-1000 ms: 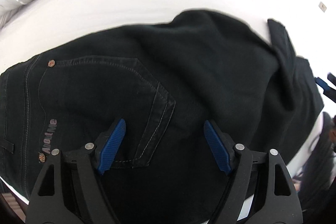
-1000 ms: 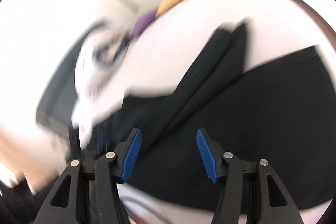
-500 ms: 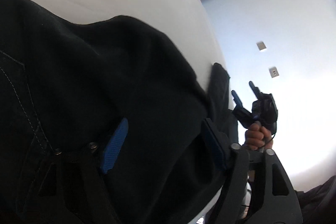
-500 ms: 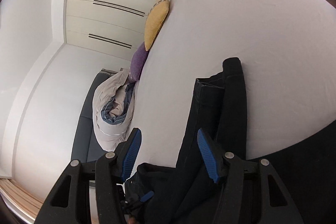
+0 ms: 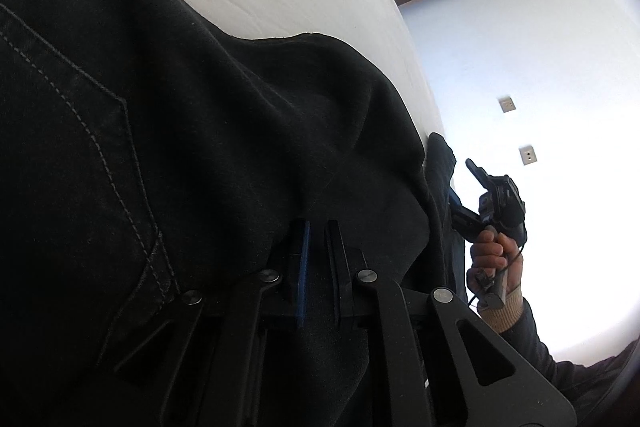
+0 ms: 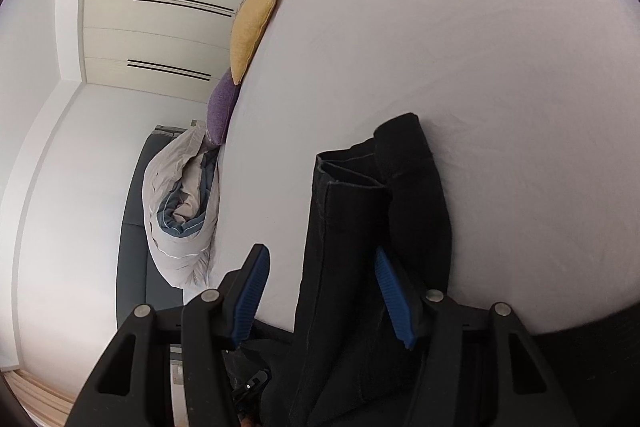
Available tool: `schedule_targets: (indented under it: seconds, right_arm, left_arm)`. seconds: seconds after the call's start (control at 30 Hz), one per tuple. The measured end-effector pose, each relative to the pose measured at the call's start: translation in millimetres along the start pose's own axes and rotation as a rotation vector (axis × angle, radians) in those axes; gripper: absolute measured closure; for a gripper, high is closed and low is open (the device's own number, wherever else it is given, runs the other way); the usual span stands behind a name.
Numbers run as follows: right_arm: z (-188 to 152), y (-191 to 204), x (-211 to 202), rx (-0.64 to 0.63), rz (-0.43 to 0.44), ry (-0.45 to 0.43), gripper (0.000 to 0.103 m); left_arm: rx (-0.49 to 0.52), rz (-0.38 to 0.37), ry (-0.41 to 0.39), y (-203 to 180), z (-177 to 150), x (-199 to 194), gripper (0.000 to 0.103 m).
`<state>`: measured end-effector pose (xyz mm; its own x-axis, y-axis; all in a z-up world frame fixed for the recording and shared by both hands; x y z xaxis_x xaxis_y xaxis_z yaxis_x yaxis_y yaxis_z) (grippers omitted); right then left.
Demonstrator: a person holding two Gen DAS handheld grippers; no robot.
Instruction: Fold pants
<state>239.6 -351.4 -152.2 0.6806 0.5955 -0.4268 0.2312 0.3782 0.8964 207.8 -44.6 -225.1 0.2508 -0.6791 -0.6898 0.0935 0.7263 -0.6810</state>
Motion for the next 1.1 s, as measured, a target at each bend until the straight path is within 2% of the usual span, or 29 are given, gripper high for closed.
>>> schedule_targets:
  seconds: [0.07, 0.13, 0.2, 0.23, 0.3, 0.53, 0.77, 0.93, 1.1]
  right_arm:
    - [0.5, 0.9, 2.3, -0.002, -0.001, 0.007, 0.052]
    - [-1.0, -1.4, 3.0, -0.003, -0.012, 0.014, 0.08]
    - [-4.4, -3.6, 0.3, -0.01, -0.028, 0.016, 0.092]
    - [-5.8, -3.3, -1.8, -0.023, -0.038, 0.011, 0.094]
    - [-6.9, -0.2, -7.4, -0.052, -0.049, -0.002, 0.096]
    - [-15.1, 38.0, -58.2, -0.172, -0.048, -0.091, 0.098]
    - [-40.0, 52.2, -120.2, -0.168, -0.042, -0.178, 0.099]
    - [-64.0, 51.3, -164.6, -0.165, -0.09, -0.241, 0.099]
    - [-98.0, 26.6, -199.9, -0.139, -0.191, -0.264, 0.099]
  left_arm:
    - [-0.008, -0.01, 0.0, -2.3, -1.5, 2.4, 0.093]
    - [-0.014, -0.022, -0.001, 10.6, -5.3, -13.4, 0.093]
    - [-0.013, -0.032, -0.002, 8.9, -7.8, -12.6, 0.093]
    - [-0.012, -0.034, -0.002, 12.3, -9.6, -16.4, 0.094]
    - [-0.017, -0.035, -0.003, 19.2, -6.4, -25.0, 0.095]
    - [-0.016, -0.017, -0.004, 13.0, -11.4, -19.5, 0.097]
    - [-0.069, -0.009, 0.049, 20.0, -3.5, -19.8, 0.097]
    - [-0.091, -0.002, 0.07, 18.9, -0.3, -19.1, 0.097]
    - [-0.099, 0.009, 0.072, 19.9, 6.0, -16.9, 0.097]
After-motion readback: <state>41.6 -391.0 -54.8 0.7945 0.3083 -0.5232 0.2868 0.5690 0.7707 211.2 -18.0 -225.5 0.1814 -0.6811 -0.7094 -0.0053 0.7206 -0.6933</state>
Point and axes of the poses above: each gripper's, at about its wrist camera, not at the fingertips, and x roughly the way its jaws point, y to its left, z to its top, the point moved 9 cm from there along x, roughly the way its jaws point, and after that the axes turned 9 degrees about z, right-handed, at the moved point
